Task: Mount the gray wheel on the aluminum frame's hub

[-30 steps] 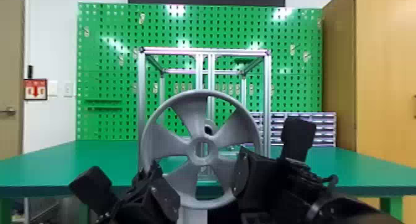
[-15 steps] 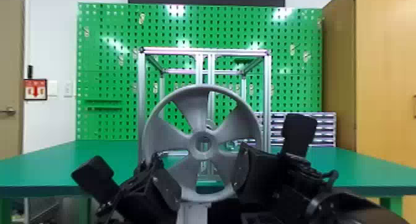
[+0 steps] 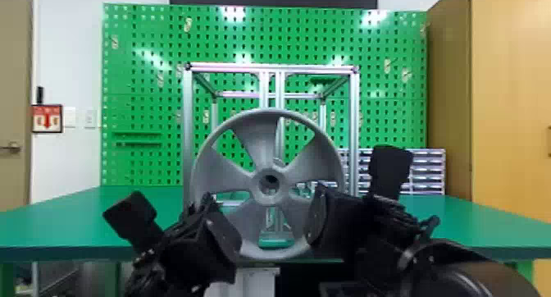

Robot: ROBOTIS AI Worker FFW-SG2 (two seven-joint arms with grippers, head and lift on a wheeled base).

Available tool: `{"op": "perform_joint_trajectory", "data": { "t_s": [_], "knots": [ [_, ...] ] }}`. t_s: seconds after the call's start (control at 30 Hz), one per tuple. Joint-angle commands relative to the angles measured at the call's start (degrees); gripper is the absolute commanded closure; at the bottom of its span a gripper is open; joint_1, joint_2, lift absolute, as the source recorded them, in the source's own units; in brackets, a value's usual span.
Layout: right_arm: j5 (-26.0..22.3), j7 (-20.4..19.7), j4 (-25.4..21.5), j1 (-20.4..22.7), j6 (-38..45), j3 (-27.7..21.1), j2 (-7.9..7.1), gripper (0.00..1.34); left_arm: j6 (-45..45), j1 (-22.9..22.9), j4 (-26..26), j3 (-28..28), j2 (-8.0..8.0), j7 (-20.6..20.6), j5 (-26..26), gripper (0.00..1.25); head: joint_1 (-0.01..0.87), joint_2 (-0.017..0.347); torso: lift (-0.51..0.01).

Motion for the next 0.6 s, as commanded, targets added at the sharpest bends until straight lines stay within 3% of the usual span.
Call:
{"op": "perform_joint_trajectory", "data": {
  "t_s": [0.0, 0.57],
  "knots": [
    [0.12, 0.01, 1.02, -1.02, -0.06, -0.09, 0.05, 1.09, 0.0, -1.16, 1.18, -0.07, -0.07, -0.02, 0.01, 0.87, -0.005, 0.006, -0.499],
    [-0.5, 0.01, 5.51, -4.18, -1.38, -0.62, 0.05, 1.09, 0.0, -4.41, 5.66, -0.15, -0.69, -0.9, -0.26, 0.87, -0.005, 0.006, -0.499]
  ]
}}
